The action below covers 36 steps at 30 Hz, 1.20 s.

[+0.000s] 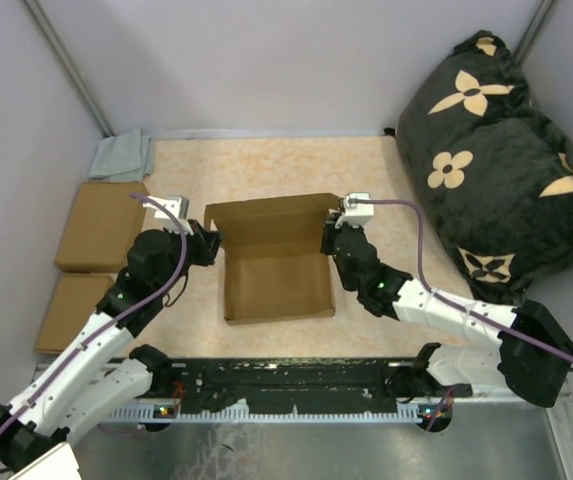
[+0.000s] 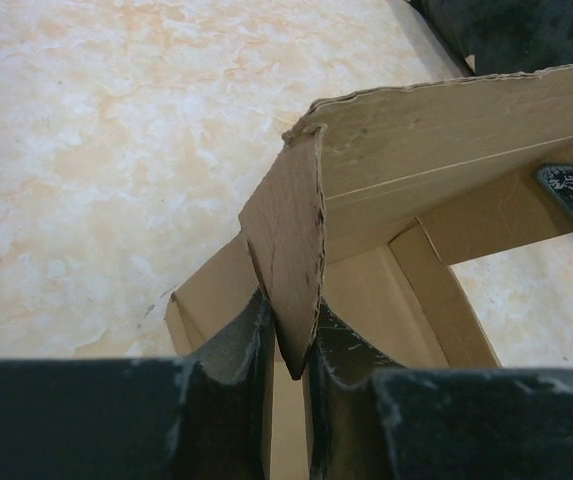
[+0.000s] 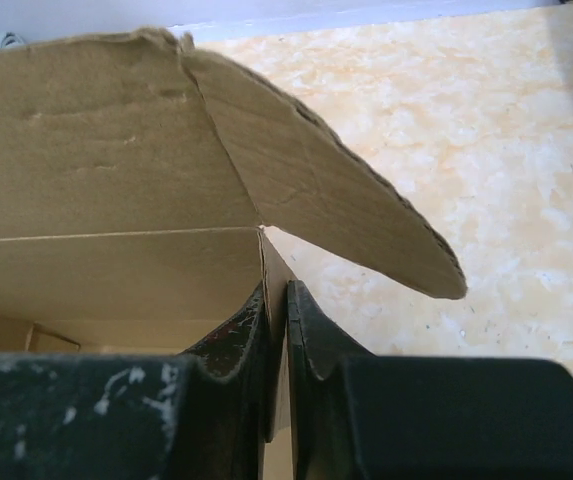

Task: Fold the paper box

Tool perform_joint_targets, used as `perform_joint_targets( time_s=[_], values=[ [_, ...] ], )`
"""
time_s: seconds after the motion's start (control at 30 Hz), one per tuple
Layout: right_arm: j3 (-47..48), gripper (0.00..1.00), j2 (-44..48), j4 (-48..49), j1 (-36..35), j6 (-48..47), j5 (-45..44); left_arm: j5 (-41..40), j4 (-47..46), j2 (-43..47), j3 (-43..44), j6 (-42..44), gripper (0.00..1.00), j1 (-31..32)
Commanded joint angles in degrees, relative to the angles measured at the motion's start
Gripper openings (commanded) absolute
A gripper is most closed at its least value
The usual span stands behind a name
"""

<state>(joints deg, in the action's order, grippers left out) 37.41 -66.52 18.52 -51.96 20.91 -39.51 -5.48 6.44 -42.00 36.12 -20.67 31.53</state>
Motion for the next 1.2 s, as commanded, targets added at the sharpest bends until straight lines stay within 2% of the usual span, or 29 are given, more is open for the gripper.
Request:
perform_joint_targets(
  time_s=[0.0, 0.2, 0.37, 0.53, 0.6, 0.93, 1.17],
  values=[
    [3.8, 0.10, -1.8, 1.1, -2.4, 1.5, 7.6, 5.5, -0.6, -1.4, 2.7, 0.6, 0.19, 1.6],
    [2.5, 0.11, -1.1, -2.4, -2.4, 2.6, 8.9, 7.0, 1.2, -2.2, 3.3, 0.8, 0.19, 1.6],
    [-1.2, 0.15, 3.4, -11.1, -2.5, 8.8, 13.3, 6.9, 10.3, 0.3, 4.1, 0.2, 0.23, 1.7],
    [-4.0, 0.39, 10.7, -18.7, -2.5, 11.6, 18.7, 7.3, 19.7, 5.6, 4.0, -1.9, 0.38, 1.7],
    [-4.6, 0.45, 13.9, -21.4, -2.6, 11.8, 20.3, 7.6, 21.9, 8.5, 3.4, -3.0, 0.43, 1.7],
    [-6.8, 0.48, 31.2, -39.6, -2.6, 14.6, 27.2, 7.0, 32.5, 18.3, 5.4, -10.6, 0.47, 1.7],
    [-5.9, 0.47, 44.8, -49.0, -2.6, 16.0, 20.7, 4.7, 37.6, 22.4, 11.7, -13.5, 0.47, 1.7]
  ],
)
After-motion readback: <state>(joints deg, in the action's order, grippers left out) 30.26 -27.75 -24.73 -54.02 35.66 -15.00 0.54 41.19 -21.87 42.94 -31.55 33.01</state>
